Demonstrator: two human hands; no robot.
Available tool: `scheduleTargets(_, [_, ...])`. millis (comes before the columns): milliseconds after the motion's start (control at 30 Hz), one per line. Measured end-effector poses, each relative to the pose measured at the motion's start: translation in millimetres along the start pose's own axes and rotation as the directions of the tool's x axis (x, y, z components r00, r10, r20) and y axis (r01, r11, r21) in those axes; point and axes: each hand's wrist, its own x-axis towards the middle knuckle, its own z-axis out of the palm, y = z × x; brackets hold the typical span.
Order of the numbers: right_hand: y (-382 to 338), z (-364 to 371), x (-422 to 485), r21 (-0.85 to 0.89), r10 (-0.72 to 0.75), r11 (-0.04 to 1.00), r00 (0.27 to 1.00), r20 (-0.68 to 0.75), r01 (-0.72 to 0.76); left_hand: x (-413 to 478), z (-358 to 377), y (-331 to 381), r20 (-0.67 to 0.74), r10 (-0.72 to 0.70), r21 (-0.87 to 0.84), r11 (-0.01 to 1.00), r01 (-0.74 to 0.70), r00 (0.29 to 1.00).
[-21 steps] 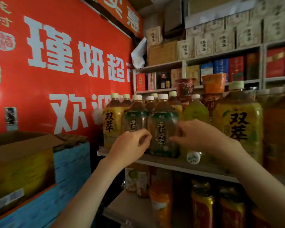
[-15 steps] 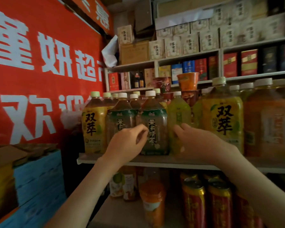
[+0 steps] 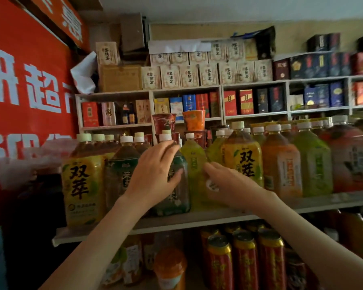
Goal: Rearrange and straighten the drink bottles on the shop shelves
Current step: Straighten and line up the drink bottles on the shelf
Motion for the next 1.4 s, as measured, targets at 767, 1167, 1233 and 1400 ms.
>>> scheduleTargets(767, [29, -50, 103, 0.161, 0.065, 0.985, 0.997, -0.048, -0.057, 15, 35, -8, 0.069, 0.004, -0.019, 1.0, -0.003, 0.998])
scheduleTargets(1167, [27, -34, 96, 0.239, 0.162, 0.962, 0.979, -0.125, -0.129, 8, 21, 0, 0.23, 0.04, 0.063, 0.996, -0.056, 0.972])
scheduleTargets(1233, [23, -34, 94, 0.233, 0.164, 0.964, 0.975, -0.151, -0.127, 5, 18, 2, 0.248, 0.033, 0.063, 0.997, -0.05, 0.968])
scheduleTargets(1400, [19, -32, 92, 0.252, 0.196, 0.957, 0.957, -0.212, -0.141, -1, 17, 2, 0.285, 0.03, 0.058, 0.997, -0.048, 0.958])
